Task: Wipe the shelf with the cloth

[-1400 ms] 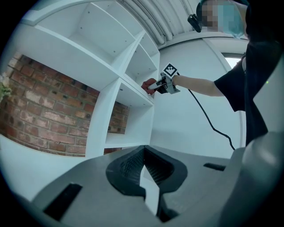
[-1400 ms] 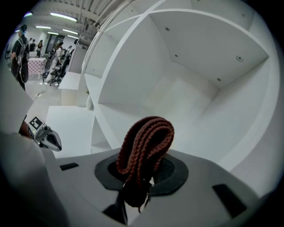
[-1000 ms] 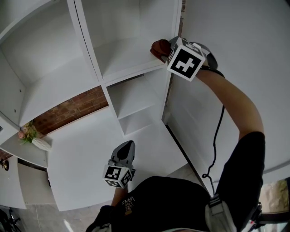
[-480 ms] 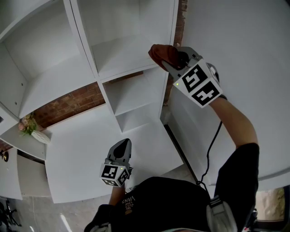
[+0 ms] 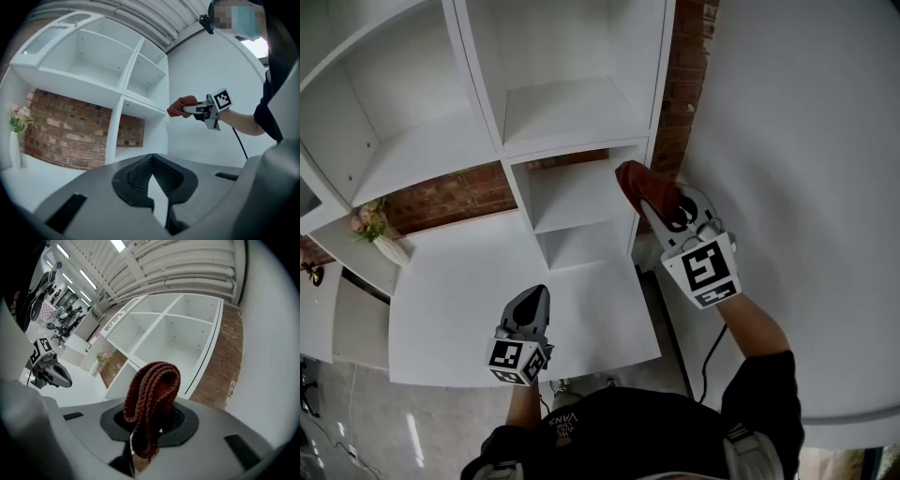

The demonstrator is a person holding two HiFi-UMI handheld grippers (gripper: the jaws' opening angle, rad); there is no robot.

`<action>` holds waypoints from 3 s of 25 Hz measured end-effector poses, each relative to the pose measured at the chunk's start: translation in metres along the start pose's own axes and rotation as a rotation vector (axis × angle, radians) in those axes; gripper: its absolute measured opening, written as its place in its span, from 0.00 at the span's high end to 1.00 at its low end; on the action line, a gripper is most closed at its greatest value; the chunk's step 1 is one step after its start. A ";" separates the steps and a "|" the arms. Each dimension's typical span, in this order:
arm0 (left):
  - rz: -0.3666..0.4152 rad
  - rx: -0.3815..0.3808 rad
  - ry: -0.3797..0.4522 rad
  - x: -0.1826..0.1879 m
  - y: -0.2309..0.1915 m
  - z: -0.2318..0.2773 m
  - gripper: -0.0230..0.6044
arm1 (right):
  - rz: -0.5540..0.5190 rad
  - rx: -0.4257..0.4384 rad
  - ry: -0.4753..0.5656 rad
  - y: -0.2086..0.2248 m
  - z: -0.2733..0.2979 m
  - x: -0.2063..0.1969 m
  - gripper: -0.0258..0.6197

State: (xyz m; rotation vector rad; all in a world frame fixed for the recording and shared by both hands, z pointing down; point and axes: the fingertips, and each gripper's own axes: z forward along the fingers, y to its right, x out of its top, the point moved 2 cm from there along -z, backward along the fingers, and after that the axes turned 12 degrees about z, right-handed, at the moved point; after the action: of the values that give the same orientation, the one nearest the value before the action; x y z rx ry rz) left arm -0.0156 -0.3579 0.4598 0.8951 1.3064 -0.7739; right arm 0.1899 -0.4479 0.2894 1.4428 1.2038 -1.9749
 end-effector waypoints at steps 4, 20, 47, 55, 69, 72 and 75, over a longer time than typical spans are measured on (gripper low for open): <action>0.024 0.027 -0.008 0.007 0.007 -0.009 0.95 | 0.079 0.002 0.022 -0.022 -0.015 -0.033 0.81; 0.070 -0.197 -0.026 -0.001 0.019 -0.072 0.95 | 0.481 -0.119 -0.124 -0.168 -0.085 -0.113 0.81; 0.005 -0.502 -0.031 -0.044 0.034 -0.231 0.95 | 0.671 -0.462 -0.282 -0.365 -0.234 -0.101 0.81; 0.027 -0.514 -0.030 -0.030 0.076 -0.253 0.95 | 0.654 -0.461 -0.268 -0.361 -0.284 -0.093 0.81; 0.018 -0.437 -0.060 -0.035 0.141 -0.330 0.95 | 0.646 -0.390 -0.265 -0.389 -0.369 -0.096 0.82; 0.020 -0.424 -0.063 -0.036 0.153 -0.350 0.95 | 0.652 -0.376 -0.259 -0.399 -0.386 -0.096 0.82; 0.022 -0.407 -0.068 -0.037 0.162 -0.371 0.95 | 0.657 -0.355 -0.256 -0.412 -0.400 -0.096 0.82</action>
State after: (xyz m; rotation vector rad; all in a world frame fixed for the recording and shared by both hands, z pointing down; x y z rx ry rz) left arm -0.0488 0.0448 0.5004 0.5511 1.3290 -0.4902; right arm 0.1437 0.0903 0.5051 1.1603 0.7772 -1.3623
